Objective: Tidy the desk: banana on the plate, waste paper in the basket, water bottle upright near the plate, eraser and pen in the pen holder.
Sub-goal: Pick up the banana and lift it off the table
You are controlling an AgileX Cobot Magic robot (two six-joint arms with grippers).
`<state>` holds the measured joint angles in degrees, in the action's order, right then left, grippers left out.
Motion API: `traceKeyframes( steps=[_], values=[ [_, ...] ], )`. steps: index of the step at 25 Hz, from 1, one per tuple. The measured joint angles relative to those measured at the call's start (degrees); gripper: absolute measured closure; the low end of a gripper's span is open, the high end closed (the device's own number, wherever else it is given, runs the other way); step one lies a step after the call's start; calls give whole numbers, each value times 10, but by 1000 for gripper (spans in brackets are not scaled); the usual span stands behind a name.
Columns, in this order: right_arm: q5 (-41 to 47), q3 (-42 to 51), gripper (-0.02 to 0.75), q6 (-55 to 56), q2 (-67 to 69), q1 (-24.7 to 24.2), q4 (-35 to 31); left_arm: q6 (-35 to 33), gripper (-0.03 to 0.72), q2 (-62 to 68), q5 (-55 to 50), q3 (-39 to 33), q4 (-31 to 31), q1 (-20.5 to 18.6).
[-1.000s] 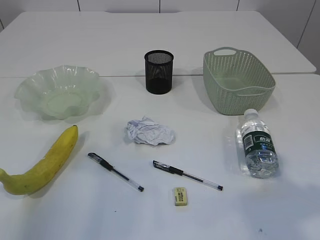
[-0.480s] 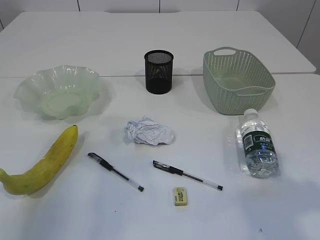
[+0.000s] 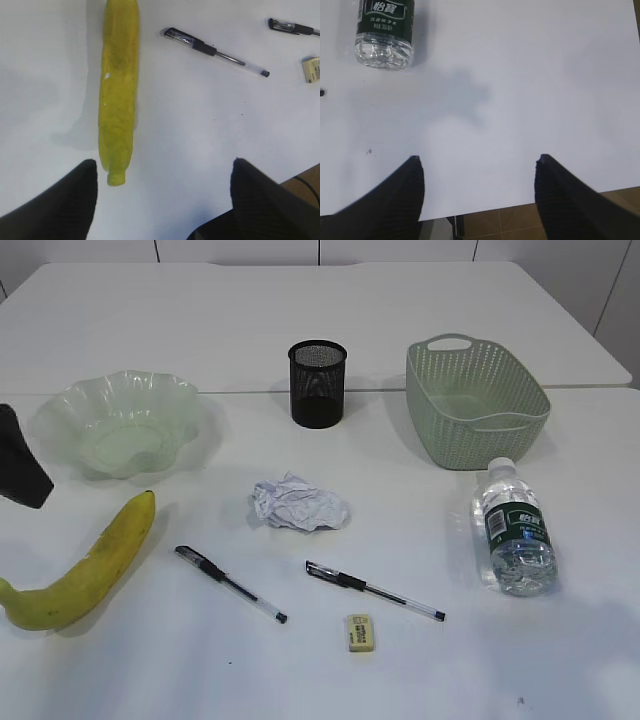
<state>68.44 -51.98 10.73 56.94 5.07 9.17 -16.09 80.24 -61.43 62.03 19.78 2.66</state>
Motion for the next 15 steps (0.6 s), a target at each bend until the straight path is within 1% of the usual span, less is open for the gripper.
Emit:
traceKeyframes(
  steps=[3,7,15],
  values=[
    [0,0,224,0,0,0,-3,-21,101,27,12,1,11,0],
    [-2,0,224,0,0,0,-3,-30,101,72,20,19,13,0],
    [-10,0,224,0,0,0,-4,-51,101,163,24,92,13,0]
  ],
)
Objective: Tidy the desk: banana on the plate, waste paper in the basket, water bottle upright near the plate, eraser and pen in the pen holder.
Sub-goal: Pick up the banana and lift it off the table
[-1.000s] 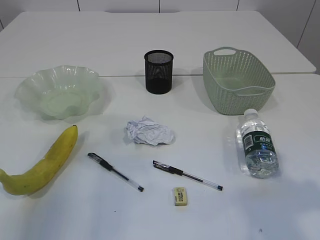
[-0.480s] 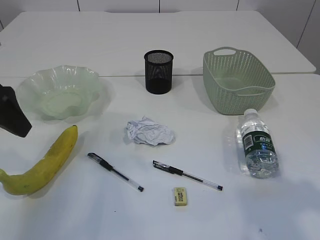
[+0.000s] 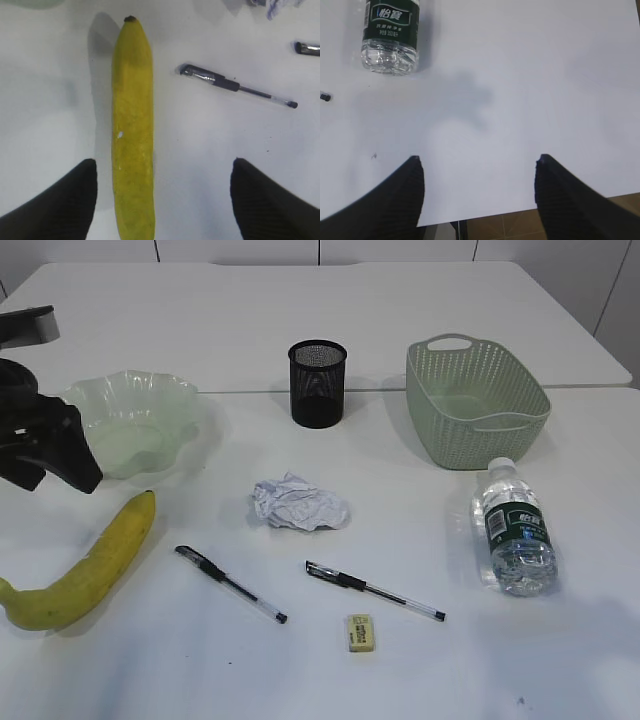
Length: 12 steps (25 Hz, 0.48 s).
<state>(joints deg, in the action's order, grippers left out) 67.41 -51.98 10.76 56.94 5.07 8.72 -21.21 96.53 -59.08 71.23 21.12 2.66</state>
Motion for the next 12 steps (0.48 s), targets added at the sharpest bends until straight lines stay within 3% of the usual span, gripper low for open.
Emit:
traceKeyframes(
  steps=[12],
  values=[
    [-13,0,224,1,0,0,0,-1,101,119,-5,35,1,0]
  ],
)
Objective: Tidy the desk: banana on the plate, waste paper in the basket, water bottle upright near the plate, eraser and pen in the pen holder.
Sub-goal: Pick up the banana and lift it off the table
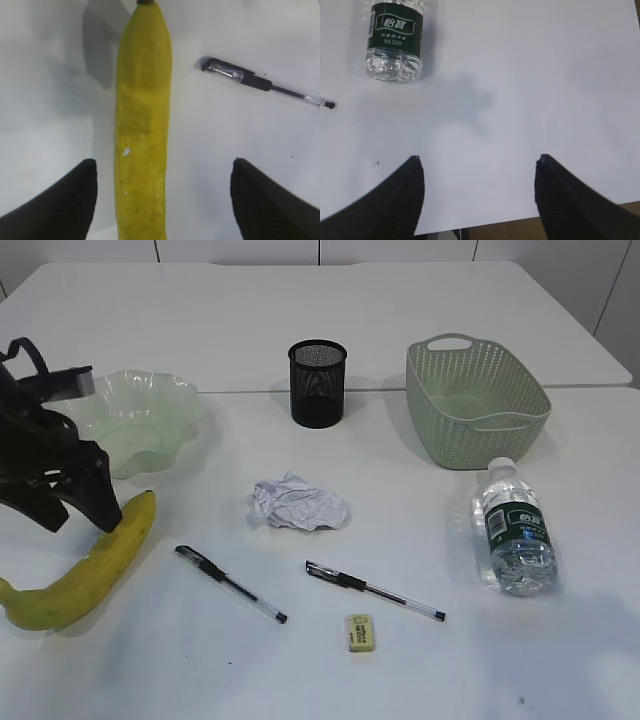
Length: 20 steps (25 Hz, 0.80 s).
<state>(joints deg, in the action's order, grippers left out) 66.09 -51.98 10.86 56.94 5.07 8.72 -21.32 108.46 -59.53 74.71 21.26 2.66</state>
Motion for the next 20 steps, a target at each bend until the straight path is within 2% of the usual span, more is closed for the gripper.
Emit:
traceKeyframes(
  steps=[14,20],
  values=[
    [-21,0,224,0,0,0,0,0,105,44,-16,1,2,0],
    [-22,0,224,0,0,0,0,-1,109,47,-16,1,2,16]
  ],
)
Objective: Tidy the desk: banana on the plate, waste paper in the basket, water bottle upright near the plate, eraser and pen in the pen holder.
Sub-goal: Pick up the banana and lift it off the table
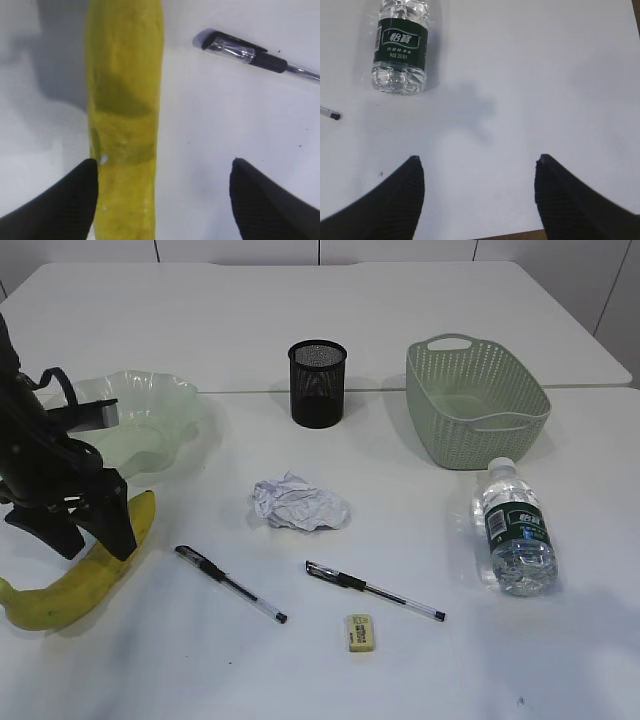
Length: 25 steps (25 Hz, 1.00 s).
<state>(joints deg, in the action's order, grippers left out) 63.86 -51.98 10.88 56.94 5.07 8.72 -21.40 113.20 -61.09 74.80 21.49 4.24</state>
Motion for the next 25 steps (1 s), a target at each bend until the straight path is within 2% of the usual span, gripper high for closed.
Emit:
traceKeyframes(
  steps=[11,25],
  values=[
    [0,0,224,0,0,0,0,-1,110,7,18,0,-27,10],
    [1,0,224,0,0,0,0,-1,110,24,25,0,-30,10]
  ],
)
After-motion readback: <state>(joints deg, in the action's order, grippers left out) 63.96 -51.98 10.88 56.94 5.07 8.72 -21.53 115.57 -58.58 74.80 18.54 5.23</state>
